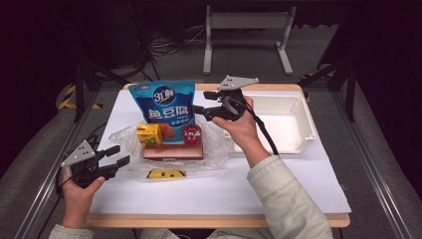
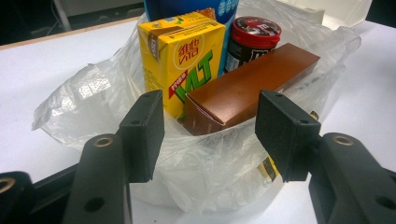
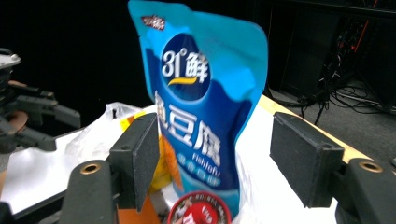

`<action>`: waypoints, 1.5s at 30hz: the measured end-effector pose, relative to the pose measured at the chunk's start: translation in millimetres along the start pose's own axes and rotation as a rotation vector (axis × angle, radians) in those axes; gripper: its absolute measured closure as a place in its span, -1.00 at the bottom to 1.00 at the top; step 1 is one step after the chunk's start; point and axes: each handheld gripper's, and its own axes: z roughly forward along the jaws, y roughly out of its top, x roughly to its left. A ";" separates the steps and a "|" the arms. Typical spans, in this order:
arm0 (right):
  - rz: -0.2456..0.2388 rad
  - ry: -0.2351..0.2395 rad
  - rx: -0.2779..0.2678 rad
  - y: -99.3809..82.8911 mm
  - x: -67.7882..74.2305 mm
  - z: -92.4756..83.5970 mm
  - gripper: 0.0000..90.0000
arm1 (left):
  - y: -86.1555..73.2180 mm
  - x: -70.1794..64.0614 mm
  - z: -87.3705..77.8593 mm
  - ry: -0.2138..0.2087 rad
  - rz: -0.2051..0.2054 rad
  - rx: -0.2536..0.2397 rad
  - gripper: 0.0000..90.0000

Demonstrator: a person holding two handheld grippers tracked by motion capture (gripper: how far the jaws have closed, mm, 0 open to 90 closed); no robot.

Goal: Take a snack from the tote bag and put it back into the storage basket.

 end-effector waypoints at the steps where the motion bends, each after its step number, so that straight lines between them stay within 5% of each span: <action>1: 0.007 0.005 0.000 2.2 -2.5 4.4 -0.27 | -0.1 -0.3 0.2 0.001 0.000 0.003 -0.05; 29: 0.016 0.089 0.003 -1.0 -27.8 71.0 -0.24 | -3.6 2.9 4.5 0.027 0.003 0.024 -0.08; 38: -0.027 0.113 0.022 -2.0 -23.2 87.2 -0.07 | -4.4 3.6 4.6 0.026 0.001 0.023 -0.08; 41: -0.013 0.160 0.014 -4.0 -21.3 92.9 0.02 | -4.5 4.1 4.6 0.025 0.002 0.025 -0.07; 45: -0.035 0.145 0.004 -5.6 -19.6 96.9 0.12 | -4.5 4.5 4.8 0.013 0.004 0.026 -0.03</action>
